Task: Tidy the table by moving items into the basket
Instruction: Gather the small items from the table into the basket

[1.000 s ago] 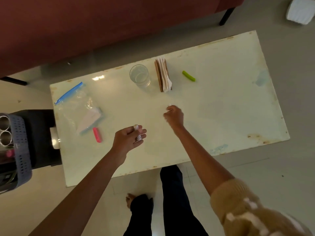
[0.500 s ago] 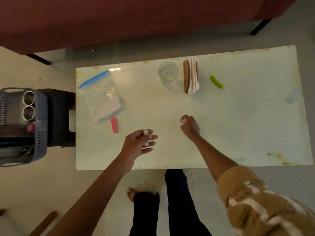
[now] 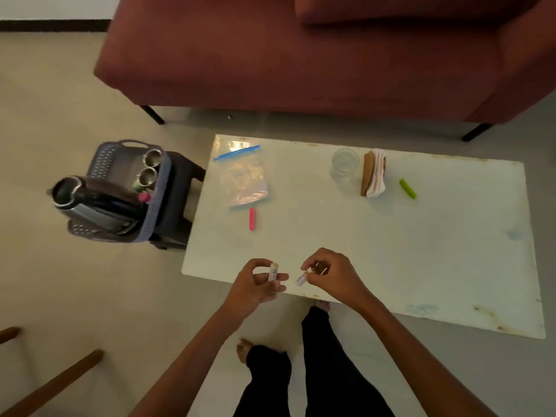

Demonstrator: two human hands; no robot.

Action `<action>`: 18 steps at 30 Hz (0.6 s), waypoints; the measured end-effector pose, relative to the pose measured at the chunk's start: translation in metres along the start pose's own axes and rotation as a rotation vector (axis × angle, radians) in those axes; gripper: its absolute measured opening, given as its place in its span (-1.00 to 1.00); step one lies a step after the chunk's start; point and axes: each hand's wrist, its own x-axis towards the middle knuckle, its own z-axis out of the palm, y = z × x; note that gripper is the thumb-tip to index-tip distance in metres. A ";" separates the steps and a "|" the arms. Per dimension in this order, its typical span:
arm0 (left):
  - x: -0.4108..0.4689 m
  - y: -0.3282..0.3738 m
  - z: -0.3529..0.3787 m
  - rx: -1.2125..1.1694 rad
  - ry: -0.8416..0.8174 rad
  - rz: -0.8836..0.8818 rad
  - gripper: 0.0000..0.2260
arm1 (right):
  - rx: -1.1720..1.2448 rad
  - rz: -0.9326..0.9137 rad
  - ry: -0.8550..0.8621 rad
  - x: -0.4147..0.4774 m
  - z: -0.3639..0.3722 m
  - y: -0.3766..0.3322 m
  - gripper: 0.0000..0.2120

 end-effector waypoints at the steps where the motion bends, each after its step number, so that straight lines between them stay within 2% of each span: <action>1: -0.012 -0.003 -0.007 0.018 -0.011 0.016 -0.76 | -0.036 -0.009 -0.059 -0.006 0.007 -0.012 -0.87; 5: -0.060 -0.016 -0.034 0.035 -0.041 0.075 -0.84 | -0.148 -0.062 -0.238 -0.029 0.041 -0.052 -0.78; 13: -0.134 -0.056 -0.099 -0.125 0.034 0.156 -0.80 | 0.154 0.043 -0.245 -0.072 0.124 -0.096 -0.78; 18: -0.154 -0.078 -0.130 -0.180 0.067 0.216 -0.80 | 0.178 0.065 -0.260 -0.084 0.170 -0.114 -0.80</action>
